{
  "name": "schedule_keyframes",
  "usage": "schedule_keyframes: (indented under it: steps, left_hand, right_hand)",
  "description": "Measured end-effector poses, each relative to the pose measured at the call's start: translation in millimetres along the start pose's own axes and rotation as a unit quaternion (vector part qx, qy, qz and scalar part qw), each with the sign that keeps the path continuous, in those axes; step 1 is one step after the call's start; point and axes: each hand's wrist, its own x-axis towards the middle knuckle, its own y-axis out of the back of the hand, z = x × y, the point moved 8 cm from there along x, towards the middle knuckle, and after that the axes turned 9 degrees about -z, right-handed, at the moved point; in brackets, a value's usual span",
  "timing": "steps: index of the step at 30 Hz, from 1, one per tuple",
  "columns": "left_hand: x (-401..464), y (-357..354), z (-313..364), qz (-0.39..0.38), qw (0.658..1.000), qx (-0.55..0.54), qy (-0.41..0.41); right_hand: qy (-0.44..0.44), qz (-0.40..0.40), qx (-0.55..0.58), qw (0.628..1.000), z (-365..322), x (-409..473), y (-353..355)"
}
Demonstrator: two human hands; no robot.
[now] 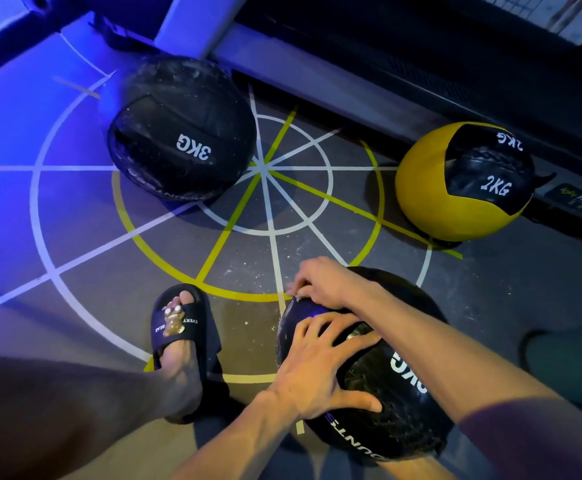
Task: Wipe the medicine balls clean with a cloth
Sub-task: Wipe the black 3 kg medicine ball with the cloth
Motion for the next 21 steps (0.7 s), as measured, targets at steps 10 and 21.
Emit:
schedule_keyframes:
  steps: [10,21]
  left_hand:
    - [0,1,2,0.025,1.000,-0.005,-0.009]
    - [-11,-2,-2,0.020,1.000,0.000,-0.009]
  right_hand:
    - [-0.046,0.012,0.003,0.999,19,7,3]
    - [-0.121,0.034,-0.080,0.989,42,7,24]
